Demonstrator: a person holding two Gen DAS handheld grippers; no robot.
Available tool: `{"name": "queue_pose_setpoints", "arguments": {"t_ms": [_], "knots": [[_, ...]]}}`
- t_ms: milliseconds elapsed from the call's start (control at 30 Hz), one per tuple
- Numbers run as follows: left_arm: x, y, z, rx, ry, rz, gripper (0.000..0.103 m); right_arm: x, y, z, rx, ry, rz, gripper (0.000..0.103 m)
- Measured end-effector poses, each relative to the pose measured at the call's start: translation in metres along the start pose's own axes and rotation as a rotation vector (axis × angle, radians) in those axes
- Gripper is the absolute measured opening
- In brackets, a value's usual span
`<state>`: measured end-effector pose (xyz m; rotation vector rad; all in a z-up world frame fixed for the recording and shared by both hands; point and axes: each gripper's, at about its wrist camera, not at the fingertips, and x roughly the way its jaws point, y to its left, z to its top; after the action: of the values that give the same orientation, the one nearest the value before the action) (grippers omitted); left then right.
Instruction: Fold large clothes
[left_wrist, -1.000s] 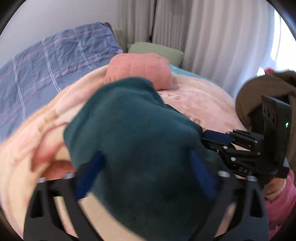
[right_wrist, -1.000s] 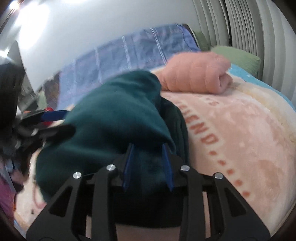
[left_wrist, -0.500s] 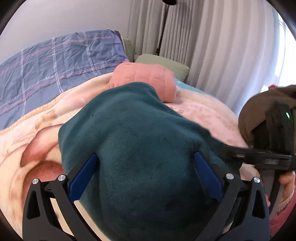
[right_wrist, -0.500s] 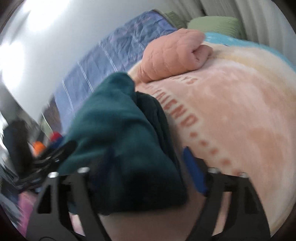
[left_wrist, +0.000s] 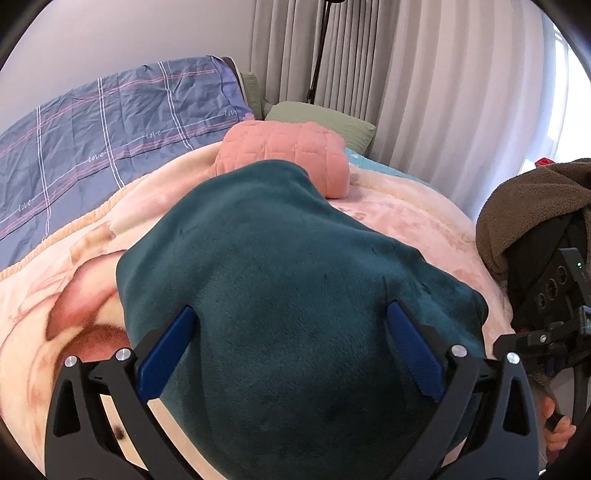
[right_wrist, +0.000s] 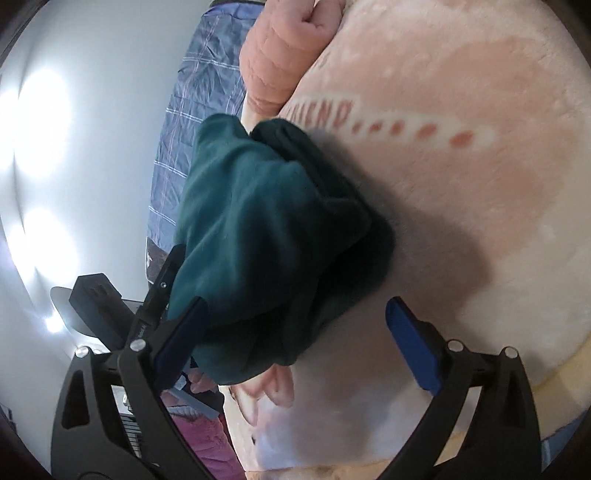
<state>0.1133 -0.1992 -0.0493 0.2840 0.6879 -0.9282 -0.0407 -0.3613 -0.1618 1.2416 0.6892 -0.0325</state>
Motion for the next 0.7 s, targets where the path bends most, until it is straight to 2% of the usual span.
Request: {"name": "queue_pose_setpoints", "arguments": {"t_ms": [133, 367, 567, 700], "knots": [[0.0, 0.0, 0.0, 0.002, -0.002, 0.001, 0.102, 0.009, 0.0, 0.001, 0.014, 0.015, -0.006, 0.1], [0.0, 0.0, -0.001, 0.005, -0.002, 0.003, 0.102, 0.027, -0.022, 0.003, 0.151, 0.066, 0.047, 0.101], [0.001, -0.001, -0.002, 0.003, -0.003, 0.002, 0.102, 0.038, -0.023, 0.012, 0.18, 0.013, 0.049, 0.101], [0.002, 0.0, -0.002, 0.0, 0.0, 0.009, 0.102, 0.047, -0.03, 0.016, 0.249, -0.025, 0.03, 0.101]]}}
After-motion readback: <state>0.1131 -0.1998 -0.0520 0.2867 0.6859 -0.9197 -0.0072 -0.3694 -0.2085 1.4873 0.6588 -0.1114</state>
